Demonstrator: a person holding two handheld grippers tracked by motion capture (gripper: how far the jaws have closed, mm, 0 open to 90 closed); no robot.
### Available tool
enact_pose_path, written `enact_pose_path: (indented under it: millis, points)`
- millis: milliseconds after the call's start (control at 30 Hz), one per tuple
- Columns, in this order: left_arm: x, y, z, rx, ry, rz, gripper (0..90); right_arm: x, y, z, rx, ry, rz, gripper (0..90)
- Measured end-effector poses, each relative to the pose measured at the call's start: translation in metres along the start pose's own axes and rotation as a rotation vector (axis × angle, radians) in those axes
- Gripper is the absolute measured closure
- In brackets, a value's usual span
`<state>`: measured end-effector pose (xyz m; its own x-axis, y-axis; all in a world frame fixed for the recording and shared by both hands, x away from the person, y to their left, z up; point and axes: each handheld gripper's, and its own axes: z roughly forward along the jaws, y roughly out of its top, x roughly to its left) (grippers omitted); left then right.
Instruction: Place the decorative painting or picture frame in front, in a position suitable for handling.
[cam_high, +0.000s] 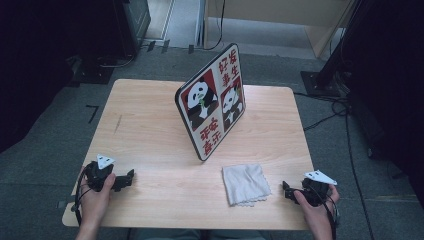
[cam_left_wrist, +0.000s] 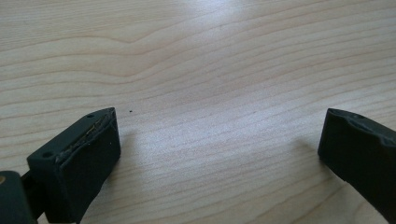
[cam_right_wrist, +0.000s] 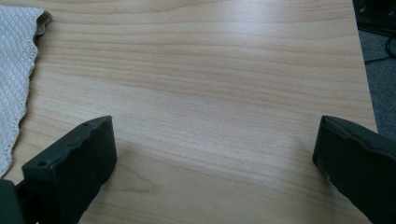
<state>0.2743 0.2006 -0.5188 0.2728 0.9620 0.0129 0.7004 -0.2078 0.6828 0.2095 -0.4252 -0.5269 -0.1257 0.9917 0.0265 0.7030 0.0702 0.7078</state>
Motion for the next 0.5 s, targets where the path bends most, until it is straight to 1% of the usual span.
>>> enact_pose_path:
  millis: [100, 133, 167, 200, 233, 267, 333, 367, 400, 433, 467, 500]
  points:
    - [0.001, 0.0, -0.001, 0.003, 0.011, -0.009, 0.0, 0.001, 0.0, 0.0, -0.001, -0.002, 0.007, 0.0]
    - [0.002, 0.0, -0.001, 0.004, 0.015, -0.016, 0.0, 0.001, 0.0, -0.001, 0.004, 0.005, 0.011, 0.0]
    - [0.003, 0.0, -0.001, 0.002, 0.012, -0.024, 0.0, 0.001, 0.002, -0.002, 0.002, 0.021, 0.027, 0.1]
    - [0.003, 0.0, -0.001, -0.002, 0.008, -0.03, 0.0, 0.002, 0.005, -0.006, -0.037, 0.059, 0.061, 0.2]
    - [0.004, 0.0, -0.001, -0.002, 0.006, -0.035, 0.0, 0.002, 0.005, -0.006, -0.037, 0.059, 0.061, 0.2]
    - [0.004, 0.0, -0.001, -0.002, 0.008, -0.032, 0.0, 0.005, 0.008, -0.009, -0.055, 0.064, 0.065, 0.2]
    - [0.003, 0.0, 0.0, 0.0, 0.019, -0.02, 0.0, 0.014, 0.014, -0.014, -0.079, 0.073, 0.05, 0.2]
    - [0.002, 0.0, 0.001, -0.002, 0.019, -0.022, 0.0, 0.019, 0.017, -0.017, -0.093, 0.078, 0.035, 0.2]
    - [0.002, 0.001, 0.001, -0.002, 0.02, -0.021, 0.0, 0.033, 0.023, -0.023, -0.114, 0.097, 0.006, 0.1]
    - [0.002, 0.001, 0.001, -0.002, 0.02, -0.021, 0.0, 0.039, 0.025, -0.025, -0.124, 0.11, -0.011, 0.2]
    - [0.002, 0.001, 0.001, -0.002, 0.02, -0.021, 0.0, 0.039, 0.025, -0.025, -0.124, 0.11, -0.011, 0.2]
    - [0.002, 0.001, 0.001, -0.002, 0.02, -0.022, 0.0, 0.052, 0.029, -0.028, -0.141, 0.135, -0.034, 0.1]
